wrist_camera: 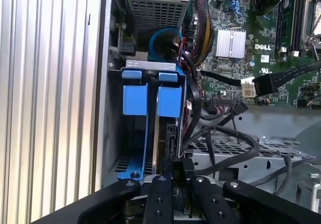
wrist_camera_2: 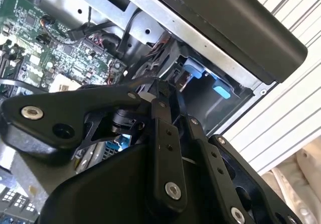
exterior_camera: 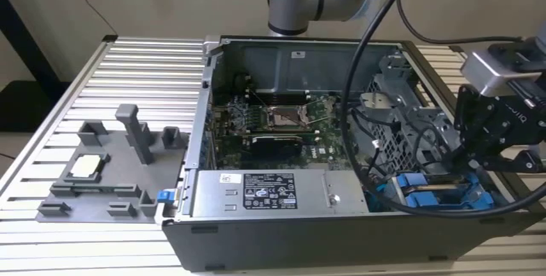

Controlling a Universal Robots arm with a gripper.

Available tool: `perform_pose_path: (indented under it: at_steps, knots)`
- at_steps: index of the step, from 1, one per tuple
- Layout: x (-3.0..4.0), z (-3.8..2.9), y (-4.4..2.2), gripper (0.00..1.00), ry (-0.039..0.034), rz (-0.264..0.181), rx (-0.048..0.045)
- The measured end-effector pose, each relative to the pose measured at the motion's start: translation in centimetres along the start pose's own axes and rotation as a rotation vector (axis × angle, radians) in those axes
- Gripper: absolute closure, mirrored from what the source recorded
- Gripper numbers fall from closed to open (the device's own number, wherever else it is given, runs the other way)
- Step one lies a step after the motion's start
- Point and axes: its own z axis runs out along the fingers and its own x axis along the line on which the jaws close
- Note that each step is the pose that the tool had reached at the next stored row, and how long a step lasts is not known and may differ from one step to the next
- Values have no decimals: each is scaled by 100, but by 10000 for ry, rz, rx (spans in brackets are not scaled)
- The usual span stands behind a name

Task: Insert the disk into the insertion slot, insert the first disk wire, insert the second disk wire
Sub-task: 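Insert the first disk wire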

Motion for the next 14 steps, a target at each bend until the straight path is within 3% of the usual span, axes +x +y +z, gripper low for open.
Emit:
perform_pose_path:
  at_steps: [14]
  knots:
    - [7,72,-21,81,-4,58,-47]
